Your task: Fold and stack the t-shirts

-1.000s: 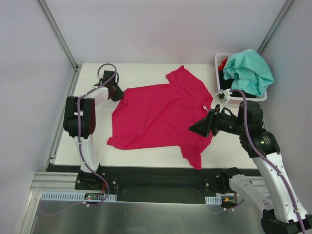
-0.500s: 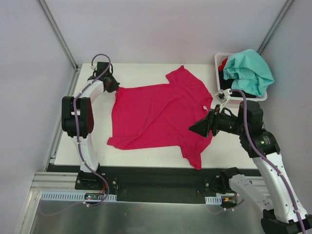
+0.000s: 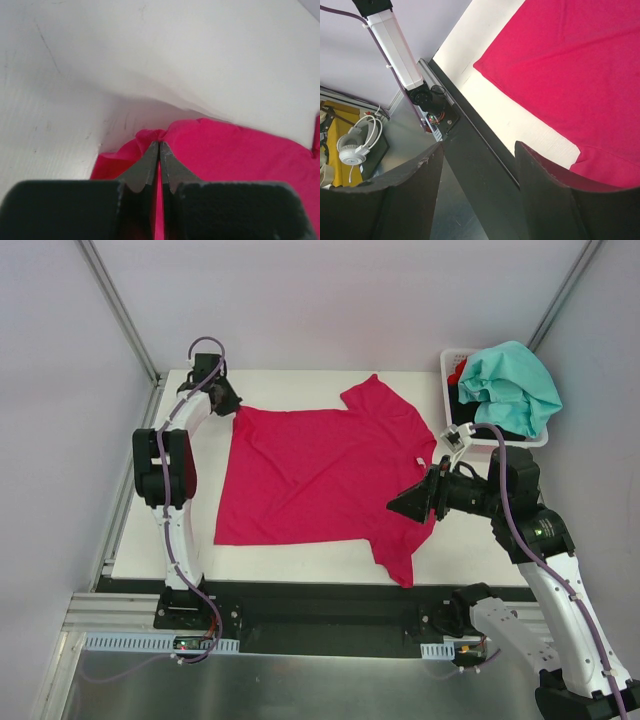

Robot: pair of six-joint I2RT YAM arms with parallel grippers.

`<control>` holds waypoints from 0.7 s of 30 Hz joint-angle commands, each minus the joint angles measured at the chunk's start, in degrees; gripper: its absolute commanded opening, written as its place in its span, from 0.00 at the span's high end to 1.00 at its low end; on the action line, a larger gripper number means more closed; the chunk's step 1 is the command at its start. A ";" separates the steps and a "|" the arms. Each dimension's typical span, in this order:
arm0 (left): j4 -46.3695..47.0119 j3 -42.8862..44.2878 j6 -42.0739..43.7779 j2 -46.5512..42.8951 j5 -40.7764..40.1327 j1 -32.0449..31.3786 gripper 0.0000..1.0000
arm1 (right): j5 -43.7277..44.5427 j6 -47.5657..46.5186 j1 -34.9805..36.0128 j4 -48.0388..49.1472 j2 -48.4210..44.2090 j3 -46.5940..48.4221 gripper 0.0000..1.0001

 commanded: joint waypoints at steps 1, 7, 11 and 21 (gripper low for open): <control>-1.25 0.68 2.15 -0.15 0.17 0.91 1.00 | -1.93 -0.71 0.35 -0.03 0.17 2.69 0.38; -1.25 0.77 2.24 0.03 -0.18 2.66 1.00 | -1.85 -0.62 0.27 -0.47 -0.62 2.60 0.38; -1.25 1.47 2.42 0.82 -0.01 2.84 1.00 | -2.02 -0.62 0.35 -0.73 -0.62 3.04 0.38; -1.16 5.24 3.21 4.16 3.24 3.02 0.35 | -3.61 -0.62 0.27 -0.73 -0.71 2.96 0.37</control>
